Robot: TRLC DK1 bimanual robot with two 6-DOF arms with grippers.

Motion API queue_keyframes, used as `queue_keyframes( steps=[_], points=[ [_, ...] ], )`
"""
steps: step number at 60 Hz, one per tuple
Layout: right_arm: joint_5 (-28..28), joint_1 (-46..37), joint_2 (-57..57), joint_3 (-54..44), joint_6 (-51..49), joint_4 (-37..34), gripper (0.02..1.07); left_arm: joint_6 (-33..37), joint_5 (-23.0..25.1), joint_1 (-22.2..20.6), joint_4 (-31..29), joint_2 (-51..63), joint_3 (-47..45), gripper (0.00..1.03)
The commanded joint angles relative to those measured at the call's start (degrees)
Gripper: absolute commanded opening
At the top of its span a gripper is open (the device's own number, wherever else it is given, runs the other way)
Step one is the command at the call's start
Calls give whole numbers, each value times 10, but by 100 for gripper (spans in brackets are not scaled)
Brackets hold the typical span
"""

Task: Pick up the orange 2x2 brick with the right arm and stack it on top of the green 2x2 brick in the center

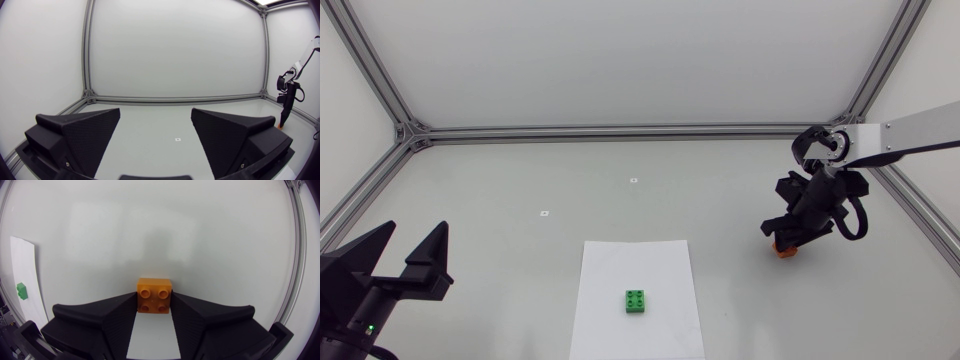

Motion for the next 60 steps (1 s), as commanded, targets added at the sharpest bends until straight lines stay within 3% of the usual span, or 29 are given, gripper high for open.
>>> queue_keyframes(
  steps=[1, 5, 33, 60],
  points=[
    [1, 8, 6, -9, 5, -7, 35, 7, 2, 2, -8, -5, -23, 99],
    [1, 11, 2, -10, 3, -7, 28, 7, 2, 2, -8, -5, -23, 99],
    [3, 109, -125, -35, -22, -63, 17, 7, 2, 2, -8, -5, -23, 99],
    [12, 358, -189, -42, -50, -88, 14, 7, 2, 2, -8, -5, -23, 99]
  ],
)
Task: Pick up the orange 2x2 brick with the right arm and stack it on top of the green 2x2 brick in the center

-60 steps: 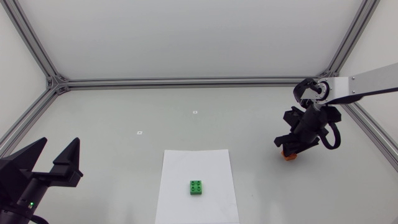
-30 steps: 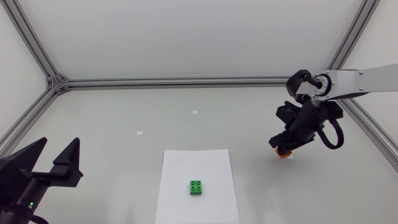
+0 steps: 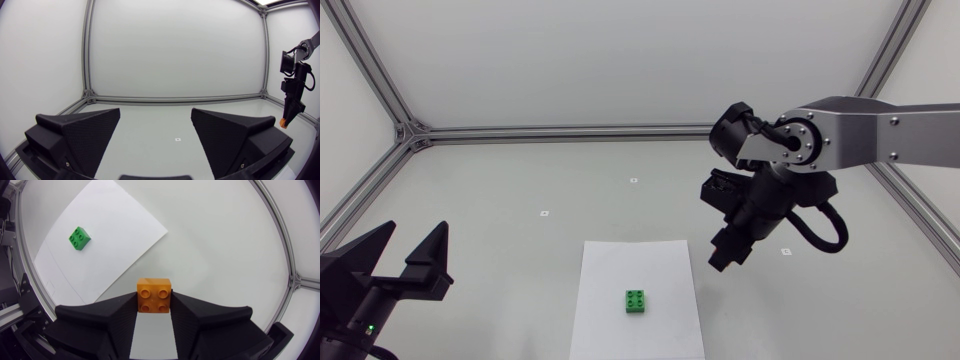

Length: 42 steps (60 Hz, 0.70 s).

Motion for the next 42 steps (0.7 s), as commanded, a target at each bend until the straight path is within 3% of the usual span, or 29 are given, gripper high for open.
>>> queue_keyframes(
  steps=[1, 21, 42],
  points=[
    [5, 52, -13, -16, -15, -12, 14, 7, 3, 1, -8, -5, -23, 99],
    [40, 213, 23, -9, -63, 20, 14, 7, 3, 1, -8, -5, -23, 99],
    [40, 245, 90, 44, -133, 37, 14, 7, 3, 1, -8, -5, -23, 99]
  ],
)
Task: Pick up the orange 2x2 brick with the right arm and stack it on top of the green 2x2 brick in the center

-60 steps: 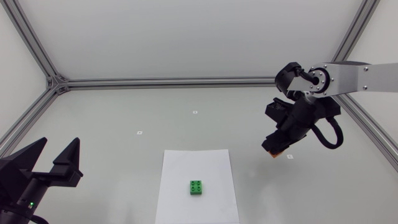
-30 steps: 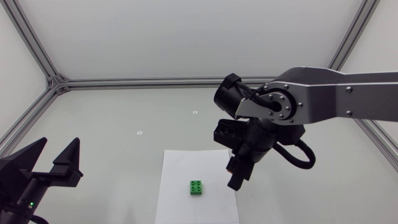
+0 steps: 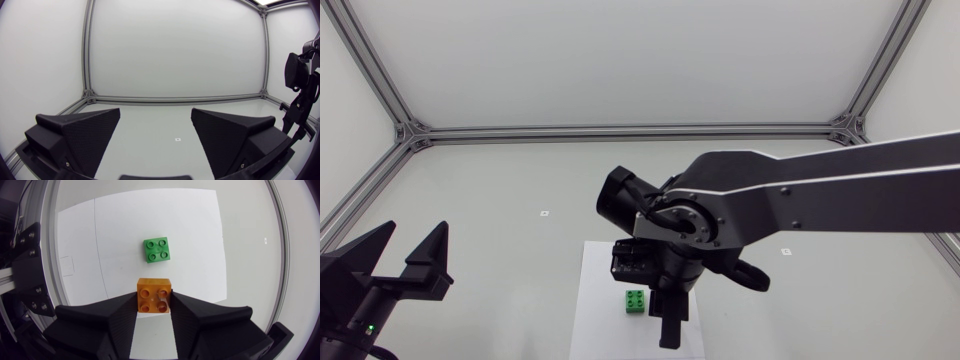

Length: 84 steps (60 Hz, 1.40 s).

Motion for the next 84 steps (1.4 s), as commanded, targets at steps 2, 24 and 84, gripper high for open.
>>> queue_keyframes(
  steps=[2, 24, 84],
  points=[
    [1, 5, 22, 26, -31, 7, 14, 8, 3, 2, -8, -5, -23, 99],
    [-8, 19, 76, 70, -94, 14, 14, 8, 2, 2, -8, -5, -23, 99],
    [-23, 5, 114, 86, -123, 14, 14, 8, 2, 2, -8, -5, -23, 99]
  ],
)
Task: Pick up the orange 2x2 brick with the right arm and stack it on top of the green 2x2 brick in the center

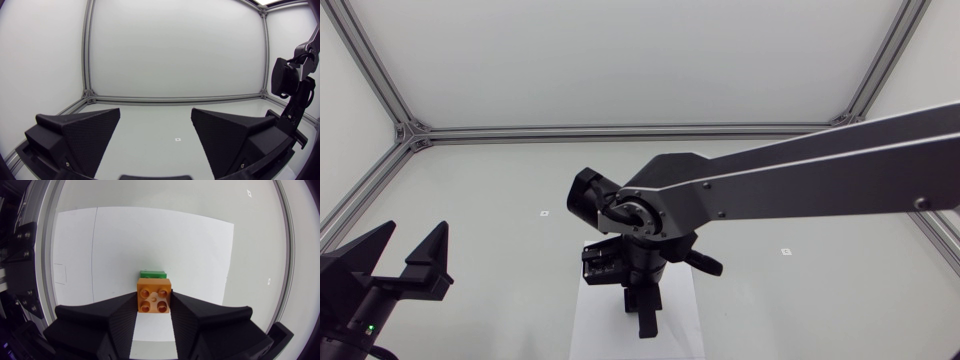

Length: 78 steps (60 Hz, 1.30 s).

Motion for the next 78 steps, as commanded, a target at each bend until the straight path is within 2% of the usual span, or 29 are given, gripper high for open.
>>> queue_keyframes(
  steps=[1, 56, 78],
  points=[
    [1, -2, 16, 3, -13, -1, 14, 7, 2, 2, -8, -5, -23, 99],
    [1, -1, 46, 12, -9, 2, 14, 7, 3, 2, -8, -5, -23, 99],
    [-1, -12, 90, 24, -9, -52, 14, 7, 2, 2, -8, -5, -23, 99]
  ],
)
